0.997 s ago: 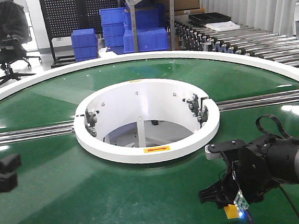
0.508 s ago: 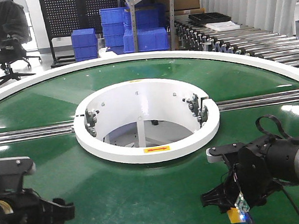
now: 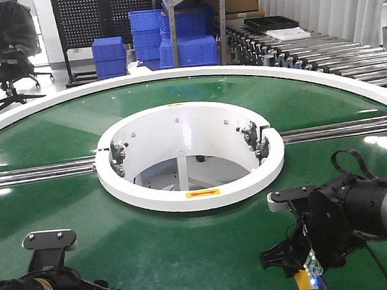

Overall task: Pick red and yellow blocks into blue bin
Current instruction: 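Close both grippers on the red cube and yellow brick and lift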

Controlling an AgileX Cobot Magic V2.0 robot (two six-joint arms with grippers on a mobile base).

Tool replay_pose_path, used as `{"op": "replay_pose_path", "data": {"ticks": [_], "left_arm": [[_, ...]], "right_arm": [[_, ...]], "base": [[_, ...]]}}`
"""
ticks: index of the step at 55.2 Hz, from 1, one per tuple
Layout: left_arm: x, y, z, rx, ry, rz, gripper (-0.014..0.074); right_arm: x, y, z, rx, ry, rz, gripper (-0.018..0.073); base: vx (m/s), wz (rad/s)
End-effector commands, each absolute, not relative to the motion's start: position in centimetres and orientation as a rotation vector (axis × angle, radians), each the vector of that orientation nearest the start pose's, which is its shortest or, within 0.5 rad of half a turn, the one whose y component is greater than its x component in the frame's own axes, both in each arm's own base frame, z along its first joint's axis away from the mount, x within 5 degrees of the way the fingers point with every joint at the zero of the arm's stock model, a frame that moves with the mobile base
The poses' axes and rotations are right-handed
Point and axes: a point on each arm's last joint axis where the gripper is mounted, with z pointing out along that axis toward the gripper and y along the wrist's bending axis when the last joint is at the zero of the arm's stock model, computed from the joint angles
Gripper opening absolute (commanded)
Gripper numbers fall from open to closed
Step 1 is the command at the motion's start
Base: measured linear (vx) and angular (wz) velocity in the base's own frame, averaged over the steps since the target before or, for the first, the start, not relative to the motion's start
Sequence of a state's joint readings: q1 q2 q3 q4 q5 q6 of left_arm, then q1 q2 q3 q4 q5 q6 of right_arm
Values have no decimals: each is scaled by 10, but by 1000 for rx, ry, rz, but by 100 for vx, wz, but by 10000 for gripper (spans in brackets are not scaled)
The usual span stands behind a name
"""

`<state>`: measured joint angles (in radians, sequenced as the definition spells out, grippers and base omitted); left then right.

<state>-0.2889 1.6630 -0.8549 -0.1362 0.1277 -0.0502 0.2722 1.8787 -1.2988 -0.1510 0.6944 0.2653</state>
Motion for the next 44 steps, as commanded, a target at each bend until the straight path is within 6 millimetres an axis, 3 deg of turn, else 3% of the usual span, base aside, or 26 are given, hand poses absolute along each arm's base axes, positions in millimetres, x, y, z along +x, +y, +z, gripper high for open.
{"op": "replay_pose_path", "data": {"ticks": [1, 22, 44], "left_arm": [[322, -99, 202, 108, 2315, -268, 589], [339, -106, 198, 117, 2376, -267, 589], [341, -106, 193, 117, 2380, -263, 589]], "right_arm": [[378, 95, 228, -153, 2630, 1, -10], [377, 95, 228, -154, 2639, -5, -10], [376, 94, 227, -153, 2660, -14, -10]], "base": [[0, 0], [0, 0], [0, 0]]}}
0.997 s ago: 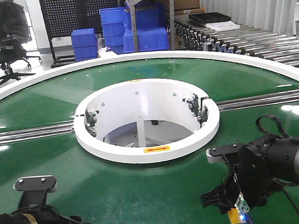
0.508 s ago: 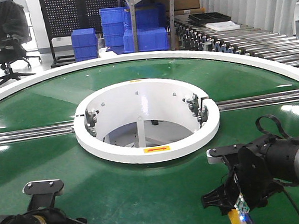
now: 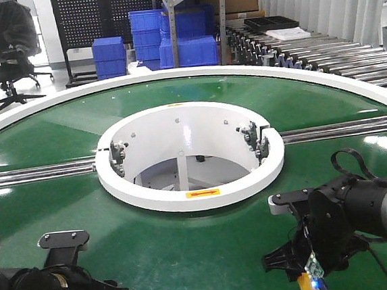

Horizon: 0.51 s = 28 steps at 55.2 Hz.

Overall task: Pick red and yellow blocks into blue bin
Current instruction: 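Close both grippers on the red cube and yellow brick and lift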

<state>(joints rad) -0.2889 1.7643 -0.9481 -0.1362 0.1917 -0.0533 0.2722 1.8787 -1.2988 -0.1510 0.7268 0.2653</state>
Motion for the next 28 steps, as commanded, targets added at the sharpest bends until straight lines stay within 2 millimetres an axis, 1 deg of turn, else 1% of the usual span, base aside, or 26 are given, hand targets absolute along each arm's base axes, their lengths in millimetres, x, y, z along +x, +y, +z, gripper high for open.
{"op": "replay_pose_path", "data": {"ticks": [1, 10, 19, 24, 28], "left_arm": [[341, -106, 192, 118, 2387, -262, 589], [341, -106, 179, 123, 2446, -252, 589], [341, -106, 179, 123, 2448, -252, 580], [341, -106, 178, 123, 2454, -252, 524], [340, -106, 178, 124, 2459, -251, 425]], "right_arm": [[376, 94, 227, -153, 2660, -14, -10], [375, 94, 226, -152, 2669, -17, -10], [374, 93, 226, -151, 2683, -23, -10], [374, 93, 226, -151, 2683, -23, -10], [374, 93, 226, -151, 2683, -23, -10]], "base": [[0, 0], [0, 0], [0, 0], [0, 0], [0, 0]]}}
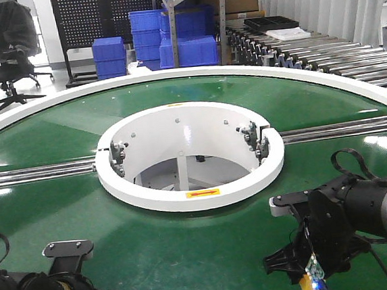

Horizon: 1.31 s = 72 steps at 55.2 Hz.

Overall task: Pick red and yellow blocks into blue bin
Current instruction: 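Close both grippers on the red cube and yellow brick and lift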

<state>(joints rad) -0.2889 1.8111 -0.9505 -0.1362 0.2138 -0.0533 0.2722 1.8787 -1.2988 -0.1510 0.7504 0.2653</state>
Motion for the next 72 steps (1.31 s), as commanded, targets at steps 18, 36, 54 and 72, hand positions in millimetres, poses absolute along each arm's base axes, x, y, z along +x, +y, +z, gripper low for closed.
{"op": "replay_pose_path", "data": {"ticks": [18, 36, 54, 72], "left_arm": [[337, -106, 185, 130, 2462, -254, -9], [314, -99, 265, 222, 2216, -257, -3], [244, -78, 357, 277, 1987, -247, -1], [156, -48, 365, 285, 1759, -204, -1]], "right_arm": [[374, 93, 226, -153, 2684, -26, -10], [366, 90, 247, -167, 2648, -36, -10], [307, 76, 331, -209, 2336, 52, -10], [182, 46, 347, -206, 1902, 154, -10]], "base": [[0, 0], [0, 0], [0, 0], [0, 0]]}}
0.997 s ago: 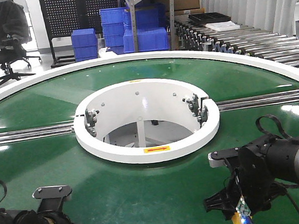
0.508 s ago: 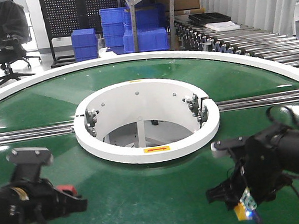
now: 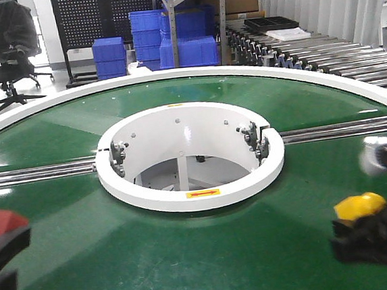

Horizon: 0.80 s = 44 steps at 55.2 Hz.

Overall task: Pick red and yellow blocks into blue bin
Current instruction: 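Raise both held blocks clear of the table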

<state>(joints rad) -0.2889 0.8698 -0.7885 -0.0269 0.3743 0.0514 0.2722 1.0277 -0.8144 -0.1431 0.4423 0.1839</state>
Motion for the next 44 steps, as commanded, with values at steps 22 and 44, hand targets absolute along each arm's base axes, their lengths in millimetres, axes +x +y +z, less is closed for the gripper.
{"op": "replay_pose_path", "data": {"ticks": [22, 44], "left_arm": [[105, -33, 352, 251, 1630, -235, -1], [78, -25, 361, 241, 1536, -239, -1]], "right_arm": [[88, 20, 325, -194, 1654, 158, -10], [89, 20, 323, -193, 1674, 158, -10]], "base": [[0, 0], [0, 0]]}}
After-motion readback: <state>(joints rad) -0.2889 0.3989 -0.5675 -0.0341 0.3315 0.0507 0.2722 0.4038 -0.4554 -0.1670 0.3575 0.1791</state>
